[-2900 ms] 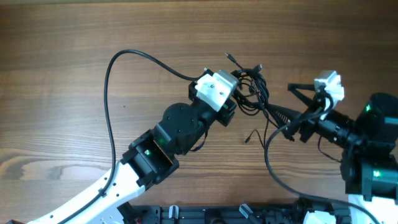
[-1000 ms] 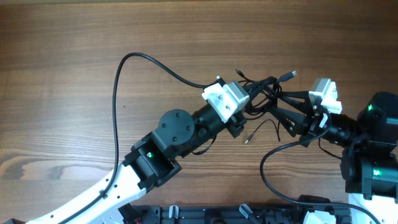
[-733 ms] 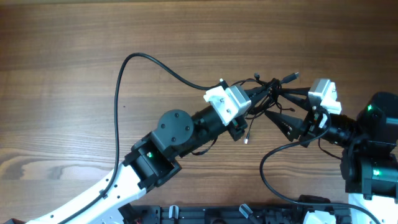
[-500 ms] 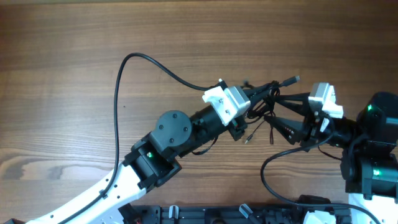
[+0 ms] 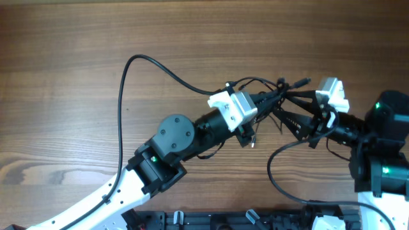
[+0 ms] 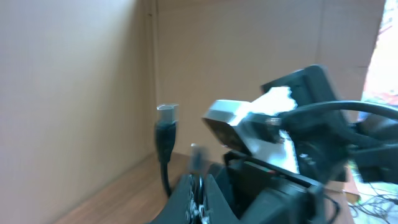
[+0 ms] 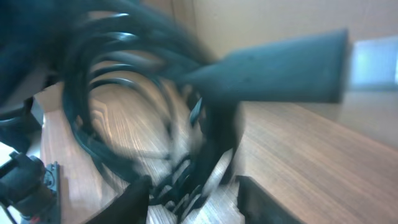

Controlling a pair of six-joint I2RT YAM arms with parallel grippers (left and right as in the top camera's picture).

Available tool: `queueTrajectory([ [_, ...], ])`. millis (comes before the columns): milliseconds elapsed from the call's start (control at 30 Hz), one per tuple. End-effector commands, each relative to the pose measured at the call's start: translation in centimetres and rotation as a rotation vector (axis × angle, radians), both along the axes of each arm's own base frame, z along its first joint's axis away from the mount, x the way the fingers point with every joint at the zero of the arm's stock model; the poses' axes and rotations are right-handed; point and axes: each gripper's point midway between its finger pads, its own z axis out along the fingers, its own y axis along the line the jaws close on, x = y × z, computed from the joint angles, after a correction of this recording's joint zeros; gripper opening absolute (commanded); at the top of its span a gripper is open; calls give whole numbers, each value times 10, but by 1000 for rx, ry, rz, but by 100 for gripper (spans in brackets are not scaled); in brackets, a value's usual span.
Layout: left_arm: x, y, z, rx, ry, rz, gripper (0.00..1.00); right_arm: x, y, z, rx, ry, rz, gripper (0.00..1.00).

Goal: Untangle cables

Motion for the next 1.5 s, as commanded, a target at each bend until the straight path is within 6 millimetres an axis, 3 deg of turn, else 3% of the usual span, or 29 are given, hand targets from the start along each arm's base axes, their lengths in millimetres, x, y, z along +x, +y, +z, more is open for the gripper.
queueTrajectory([
  [0,-11,-3,9,-18,-13,-60,4,-9,9,7,56,9,108,30],
  [133,-3,1,9,-25,-3,-6,4,-23,15,15,102,5,199,9],
  [200,7,6,9,-31,8,53,4,-25,16,16,108,5,209,4],
  [300,26,17,6,-36,37,178,4,-25,16,15,109,6,209,4],
  [500,80,73,-18,-128,265,606,4,-36,19,23,140,-13,280,4],
  [667,89,90,-42,-86,339,729,4,-40,21,34,147,-74,331,4],
  [767,89,90,-57,-39,373,737,4,-37,20,46,150,-84,329,4],
  [867,88,90,-66,-37,419,740,4,-28,18,55,150,-88,286,8],
  [1000,88,91,-72,-66,480,739,4,4,7,60,171,-39,84,7],
  [1067,87,91,-73,-68,483,738,4,32,-9,58,222,46,-113,10],
  [1100,87,91,-72,-69,483,736,4,40,-15,57,241,72,-175,13],
  [1133,87,91,-72,-70,482,736,4,53,-27,54,278,123,-287,24],
  [1167,86,90,-71,-71,482,730,4,63,-39,50,312,168,-388,25],
  [1200,86,90,-69,-76,481,722,4,70,-47,47,337,199,-454,32],
  [1267,83,89,-64,-90,477,701,4,67,-44,47,324,189,-428,41],
  [1367,81,87,-59,-100,470,682,4,38,-15,47,163,14,-161,45],
  [1400,78,84,-55,-104,465,651,4,24,-5,41,100,-54,-51,45],
  [1467,74,80,-45,-127,457,604,4,15,-1,22,-1,-128,8,45],
])
